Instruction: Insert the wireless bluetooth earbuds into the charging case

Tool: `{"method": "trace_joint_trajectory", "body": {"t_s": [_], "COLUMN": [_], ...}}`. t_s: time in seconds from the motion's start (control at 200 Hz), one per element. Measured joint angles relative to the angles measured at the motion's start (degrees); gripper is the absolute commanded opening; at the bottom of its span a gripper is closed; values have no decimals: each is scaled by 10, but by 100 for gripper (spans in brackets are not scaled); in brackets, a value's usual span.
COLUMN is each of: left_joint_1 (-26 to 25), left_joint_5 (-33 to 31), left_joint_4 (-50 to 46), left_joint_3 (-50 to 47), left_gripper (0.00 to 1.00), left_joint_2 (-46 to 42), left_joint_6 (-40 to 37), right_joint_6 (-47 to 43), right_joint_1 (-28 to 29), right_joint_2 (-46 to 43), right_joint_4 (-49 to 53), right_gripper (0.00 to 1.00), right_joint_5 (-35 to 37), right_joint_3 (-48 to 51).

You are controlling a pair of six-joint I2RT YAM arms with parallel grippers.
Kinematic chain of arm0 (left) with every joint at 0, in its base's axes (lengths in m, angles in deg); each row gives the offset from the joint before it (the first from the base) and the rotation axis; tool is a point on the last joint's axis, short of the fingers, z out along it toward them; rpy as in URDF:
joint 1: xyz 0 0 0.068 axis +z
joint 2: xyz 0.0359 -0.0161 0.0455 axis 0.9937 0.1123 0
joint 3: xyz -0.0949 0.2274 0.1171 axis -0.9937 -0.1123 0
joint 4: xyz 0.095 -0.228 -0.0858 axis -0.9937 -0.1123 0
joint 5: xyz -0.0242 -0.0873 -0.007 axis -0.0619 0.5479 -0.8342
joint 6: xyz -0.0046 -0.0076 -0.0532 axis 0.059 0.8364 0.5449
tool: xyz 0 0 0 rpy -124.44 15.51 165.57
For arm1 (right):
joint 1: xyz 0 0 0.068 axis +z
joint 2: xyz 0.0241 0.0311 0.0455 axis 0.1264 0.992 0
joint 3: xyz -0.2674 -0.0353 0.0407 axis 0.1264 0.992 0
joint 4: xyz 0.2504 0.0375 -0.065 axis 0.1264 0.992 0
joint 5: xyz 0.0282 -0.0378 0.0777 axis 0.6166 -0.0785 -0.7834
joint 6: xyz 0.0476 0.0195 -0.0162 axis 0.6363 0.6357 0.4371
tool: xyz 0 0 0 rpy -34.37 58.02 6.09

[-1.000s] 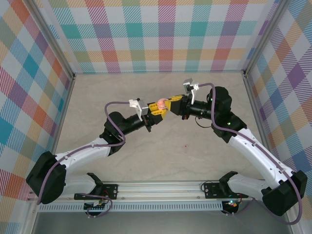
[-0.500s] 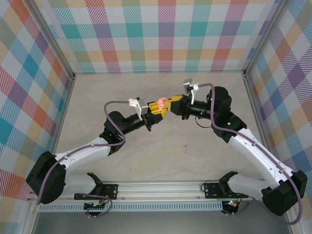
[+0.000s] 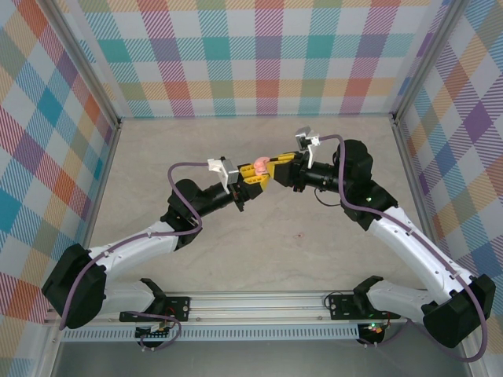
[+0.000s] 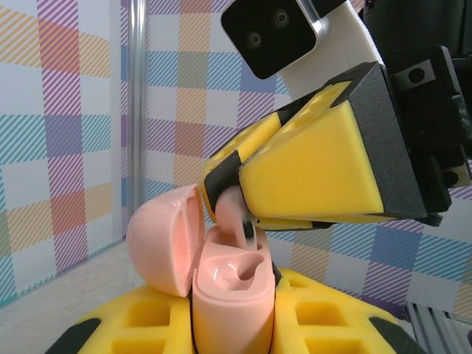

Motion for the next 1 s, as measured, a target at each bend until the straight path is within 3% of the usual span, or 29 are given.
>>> {"method": "trace_joint_trajectory", "body": {"t_s": [0.205,0.5,1.0], "left_joint_1": [0,0,-1], "left_joint_5": [0,-10,-30], "left_joint_4": [-3,-29,-196], "left_joint_3": [0,2,18], "left_gripper": [16,16,16], "left_joint_2": [0,-1,-81], "left_joint_6": [0,-2,-53], "right_joint_6": [0,-7,-43], "right_joint_1": [0,0,0], "right_joint_2": [0,-1,-5], "right_joint_4": [3,26,264], "right_gripper": [32,48,53], "right_joint_5": [3,22,268], "right_joint_3": [0,0,-54]}}
